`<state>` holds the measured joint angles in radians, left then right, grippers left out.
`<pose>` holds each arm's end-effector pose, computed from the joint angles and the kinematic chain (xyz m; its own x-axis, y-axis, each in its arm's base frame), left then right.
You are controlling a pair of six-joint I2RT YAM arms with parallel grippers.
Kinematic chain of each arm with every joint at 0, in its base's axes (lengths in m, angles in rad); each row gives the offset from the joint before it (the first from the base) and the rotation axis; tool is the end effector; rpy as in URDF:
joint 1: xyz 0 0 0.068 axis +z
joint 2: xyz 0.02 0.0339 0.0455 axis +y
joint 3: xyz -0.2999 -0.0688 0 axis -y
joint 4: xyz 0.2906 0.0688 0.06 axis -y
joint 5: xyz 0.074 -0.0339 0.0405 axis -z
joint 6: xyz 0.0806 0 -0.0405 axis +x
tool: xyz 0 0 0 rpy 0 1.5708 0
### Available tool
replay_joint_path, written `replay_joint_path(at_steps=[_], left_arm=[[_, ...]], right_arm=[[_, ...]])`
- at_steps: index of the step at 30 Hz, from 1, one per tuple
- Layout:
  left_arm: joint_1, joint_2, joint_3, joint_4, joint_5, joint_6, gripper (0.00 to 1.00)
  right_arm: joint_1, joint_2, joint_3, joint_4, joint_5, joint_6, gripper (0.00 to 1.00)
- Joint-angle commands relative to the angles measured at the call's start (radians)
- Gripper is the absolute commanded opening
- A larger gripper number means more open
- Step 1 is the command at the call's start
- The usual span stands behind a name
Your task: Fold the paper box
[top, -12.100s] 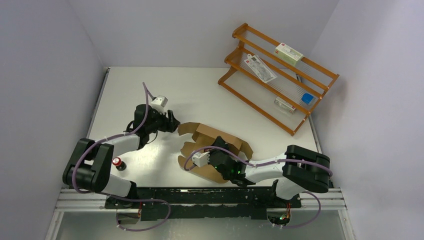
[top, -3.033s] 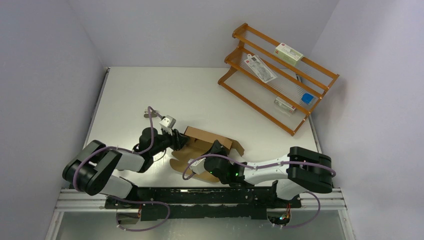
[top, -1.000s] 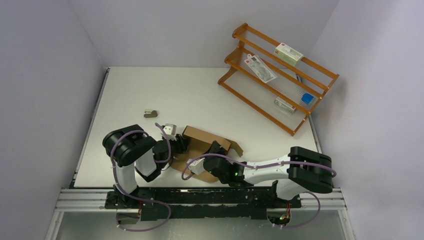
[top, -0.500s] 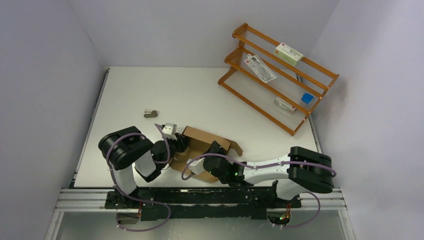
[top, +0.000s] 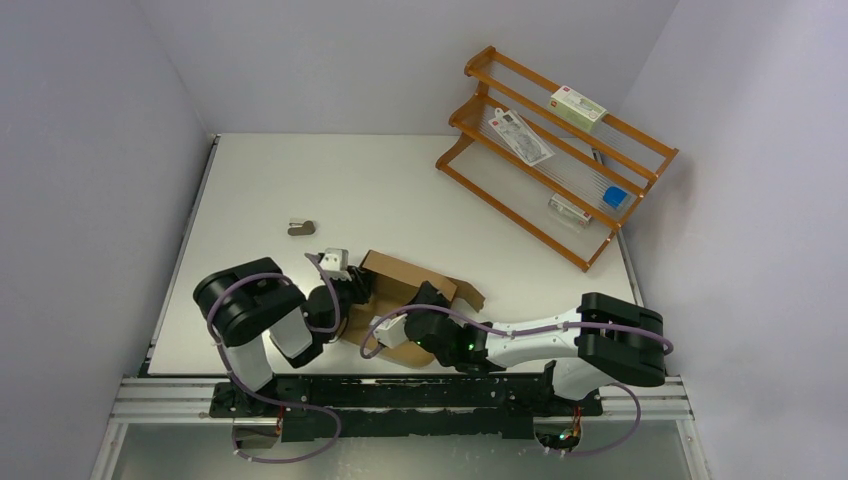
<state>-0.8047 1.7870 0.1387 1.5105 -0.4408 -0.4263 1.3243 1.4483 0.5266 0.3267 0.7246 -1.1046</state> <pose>0.2100 -0.1687 0.0919 -0.2351 -0.2951 -0.9261 0.2872 0.8892 -0.3562 0.1294 0.2954 0.1406 0.4675 -0.8831 -0.0404 -0.3884 -0.1642 -0.9068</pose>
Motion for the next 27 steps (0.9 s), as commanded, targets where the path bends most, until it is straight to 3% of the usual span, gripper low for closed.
replay_joint_path(at_steps=[1, 18, 27], left_arm=[[-0.018, -0.044, -0.010, 0.320, -0.200, -0.039, 0.33], [-0.073, -0.014, 0.007, 0.311, -0.447, -0.106, 0.22], [-0.083, -0.117, 0.048, 0.011, -0.565, -0.225, 0.18]], right_arm=[[0.012, 0.016, -0.006, -0.105, -0.055, 0.049, 0.00], [0.015, 0.029, 0.022, -0.164, -0.087, 0.106, 0.00], [0.016, 0.028, 0.025, -0.164, -0.102, 0.135, 0.00]])
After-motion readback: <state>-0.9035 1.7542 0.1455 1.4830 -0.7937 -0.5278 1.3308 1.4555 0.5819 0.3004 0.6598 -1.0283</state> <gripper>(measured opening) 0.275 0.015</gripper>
